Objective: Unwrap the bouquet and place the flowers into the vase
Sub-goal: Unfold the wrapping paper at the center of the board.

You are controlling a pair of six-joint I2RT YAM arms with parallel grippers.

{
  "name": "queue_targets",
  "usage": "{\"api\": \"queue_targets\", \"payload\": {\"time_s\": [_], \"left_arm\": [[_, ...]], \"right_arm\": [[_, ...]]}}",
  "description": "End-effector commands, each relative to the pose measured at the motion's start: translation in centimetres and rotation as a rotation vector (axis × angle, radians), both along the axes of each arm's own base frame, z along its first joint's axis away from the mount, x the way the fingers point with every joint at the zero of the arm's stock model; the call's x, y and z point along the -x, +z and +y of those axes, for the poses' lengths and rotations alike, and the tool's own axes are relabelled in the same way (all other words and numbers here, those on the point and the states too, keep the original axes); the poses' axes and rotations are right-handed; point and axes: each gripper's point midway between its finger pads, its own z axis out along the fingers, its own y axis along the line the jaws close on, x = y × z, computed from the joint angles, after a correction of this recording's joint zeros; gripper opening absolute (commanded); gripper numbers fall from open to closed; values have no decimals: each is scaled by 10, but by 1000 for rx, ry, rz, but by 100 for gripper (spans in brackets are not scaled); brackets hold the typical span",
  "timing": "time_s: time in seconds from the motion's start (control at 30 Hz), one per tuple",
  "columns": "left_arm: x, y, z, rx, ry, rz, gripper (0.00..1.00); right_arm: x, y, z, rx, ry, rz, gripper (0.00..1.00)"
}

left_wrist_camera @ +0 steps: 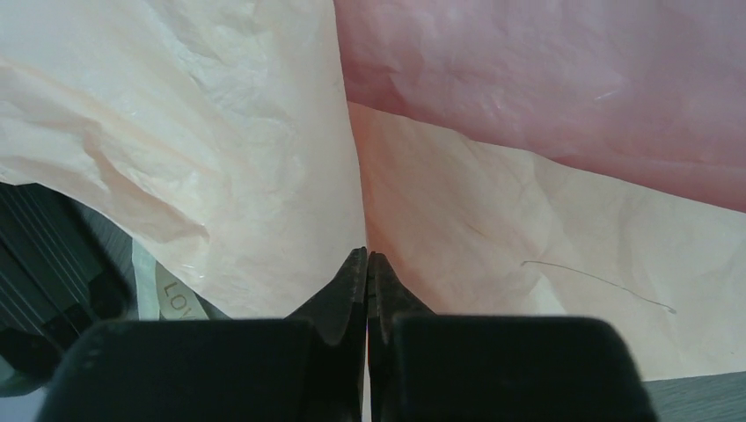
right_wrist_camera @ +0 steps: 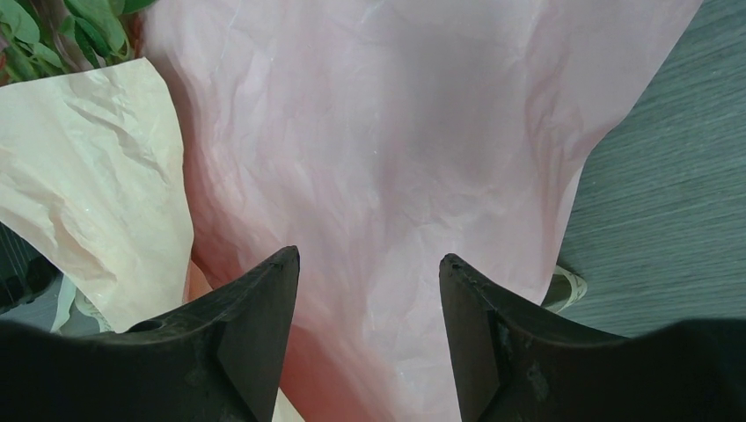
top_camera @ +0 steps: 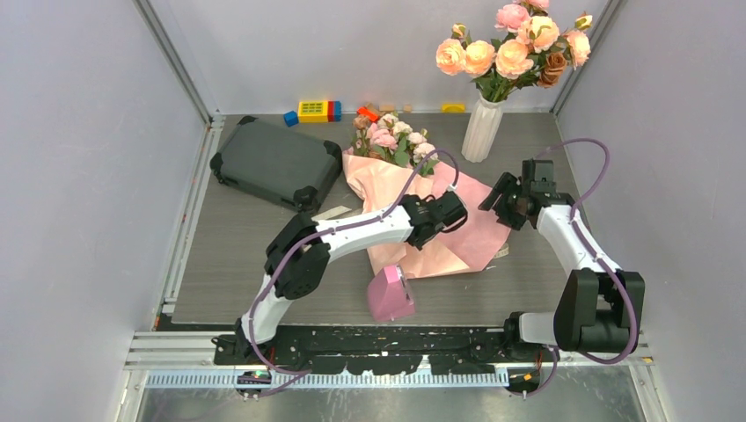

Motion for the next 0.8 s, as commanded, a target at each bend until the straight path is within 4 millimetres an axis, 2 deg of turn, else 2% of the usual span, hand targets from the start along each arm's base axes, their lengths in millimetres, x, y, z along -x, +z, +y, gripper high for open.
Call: {"api": "queue_targets", "payload": {"time_s": [0.0, 0.17, 0.27, 0.33, 0.5, 0.63, 0.77], "left_arm": [[-9, 33, 2, 77, 73, -93, 0], [-11, 40, 17, 132, 159, -107, 0], [-10, 42, 29, 198, 225, -96, 0], [-11, 44, 37, 249, 268, -89, 0], [-9, 50, 49, 404, 347, -44, 0], [-10, 58, 61, 516, 405, -41, 0], [-10, 57, 77, 587, 470, -28, 0]], "right_arm": [[4, 0, 3, -13, 4, 11, 65], [20, 0, -15, 68, -78, 58, 65], [30, -3, -37, 158, -170, 79, 73], [36, -7, -41, 154, -203, 92, 74], [47, -21, -42, 100, -273, 120, 75], [49, -29, -38, 63, -289, 107, 75], [50, -38, -34, 34, -298, 130, 74]]}}
